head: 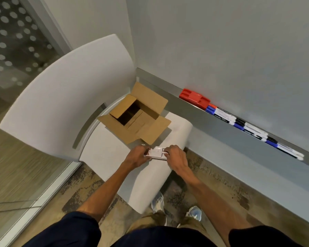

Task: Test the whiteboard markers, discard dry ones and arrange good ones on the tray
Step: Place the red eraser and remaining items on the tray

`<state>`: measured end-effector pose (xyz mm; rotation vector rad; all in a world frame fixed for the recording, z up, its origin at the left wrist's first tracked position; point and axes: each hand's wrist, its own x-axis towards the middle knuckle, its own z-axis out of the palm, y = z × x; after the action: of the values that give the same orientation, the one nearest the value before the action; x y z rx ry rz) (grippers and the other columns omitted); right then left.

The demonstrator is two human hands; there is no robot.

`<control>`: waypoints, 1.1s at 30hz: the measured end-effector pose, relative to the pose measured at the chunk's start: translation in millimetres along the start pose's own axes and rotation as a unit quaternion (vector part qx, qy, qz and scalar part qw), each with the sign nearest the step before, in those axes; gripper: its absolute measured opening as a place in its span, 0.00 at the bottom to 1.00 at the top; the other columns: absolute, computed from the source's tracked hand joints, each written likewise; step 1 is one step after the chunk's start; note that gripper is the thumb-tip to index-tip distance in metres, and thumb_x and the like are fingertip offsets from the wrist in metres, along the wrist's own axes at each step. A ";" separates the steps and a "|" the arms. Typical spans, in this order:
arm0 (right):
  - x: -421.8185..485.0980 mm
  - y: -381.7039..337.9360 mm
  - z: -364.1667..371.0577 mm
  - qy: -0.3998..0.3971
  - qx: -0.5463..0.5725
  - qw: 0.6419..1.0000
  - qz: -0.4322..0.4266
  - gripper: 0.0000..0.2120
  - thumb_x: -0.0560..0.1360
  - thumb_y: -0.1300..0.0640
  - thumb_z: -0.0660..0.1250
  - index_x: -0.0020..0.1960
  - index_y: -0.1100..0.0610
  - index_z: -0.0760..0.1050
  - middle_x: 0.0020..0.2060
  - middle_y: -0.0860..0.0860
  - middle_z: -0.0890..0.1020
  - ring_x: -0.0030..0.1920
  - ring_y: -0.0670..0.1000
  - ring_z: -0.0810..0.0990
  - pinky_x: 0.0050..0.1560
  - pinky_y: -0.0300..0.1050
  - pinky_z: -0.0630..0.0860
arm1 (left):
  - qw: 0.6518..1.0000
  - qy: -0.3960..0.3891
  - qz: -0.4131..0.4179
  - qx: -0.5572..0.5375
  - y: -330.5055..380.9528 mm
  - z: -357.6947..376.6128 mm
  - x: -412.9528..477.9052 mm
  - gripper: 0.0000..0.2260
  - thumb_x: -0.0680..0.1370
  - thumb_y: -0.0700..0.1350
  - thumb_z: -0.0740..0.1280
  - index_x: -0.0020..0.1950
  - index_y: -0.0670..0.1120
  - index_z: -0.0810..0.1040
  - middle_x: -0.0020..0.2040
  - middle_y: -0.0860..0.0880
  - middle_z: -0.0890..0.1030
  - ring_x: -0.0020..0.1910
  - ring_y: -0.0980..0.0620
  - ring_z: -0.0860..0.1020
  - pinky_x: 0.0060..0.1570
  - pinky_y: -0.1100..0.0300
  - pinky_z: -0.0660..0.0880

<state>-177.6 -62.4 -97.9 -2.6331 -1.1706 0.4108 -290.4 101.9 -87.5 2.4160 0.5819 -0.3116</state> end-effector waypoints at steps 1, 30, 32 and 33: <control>-4.3 9.3 -4.8 0.005 0.007 1.000 0.010 0.11 0.79 0.60 0.66 0.59 0.55 0.81 0.50 0.54 0.83 0.50 0.53 0.79 0.45 0.46 0.78 | 1.000 -0.005 0.011 -0.001 10.4 2.9 4.1 0.13 0.74 0.48 0.72 0.56 0.44 0.79 0.49 0.47 0.82 0.44 0.49 0.78 0.43 0.55 0.78; -154.9 299.3 -157.6 0.215 0.077 0.955 0.189 0.08 0.75 0.62 0.71 0.54 0.57 0.83 0.50 0.54 0.84 0.52 0.55 0.79 0.43 0.48 0.77 | 0.969 0.024 0.243 0.033 358.6 114.7 75.5 0.15 0.76 0.45 0.71 0.61 0.44 0.76 0.55 0.45 0.82 0.51 0.49 0.80 0.51 0.56 0.78; -162.9 315.6 -166.1 0.239 0.074 0.949 0.191 0.08 0.74 0.63 0.72 0.53 0.57 0.84 0.48 0.55 0.84 0.52 0.56 0.79 0.41 0.50 0.78 | 0.966 0.031 0.254 0.025 380.2 120.5 78.8 0.15 0.75 0.44 0.71 0.61 0.44 0.76 0.54 0.46 0.81 0.50 0.49 0.80 0.49 0.58 0.77; -166.0 323.0 -170.4 0.249 0.072 0.946 0.193 0.08 0.74 0.63 0.71 0.52 0.57 0.84 0.47 0.55 0.84 0.52 0.57 0.79 0.40 0.50 0.78 | 0.965 0.031 0.260 0.021 390.3 122.3 80.8 0.15 0.75 0.44 0.71 0.61 0.44 0.77 0.53 0.46 0.82 0.50 0.49 0.80 0.49 0.58 0.77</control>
<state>-4.0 -414.5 -15.3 -2.6032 -0.4512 -0.1091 -42.7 -223.8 -7.5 2.5165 -0.0482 -0.0227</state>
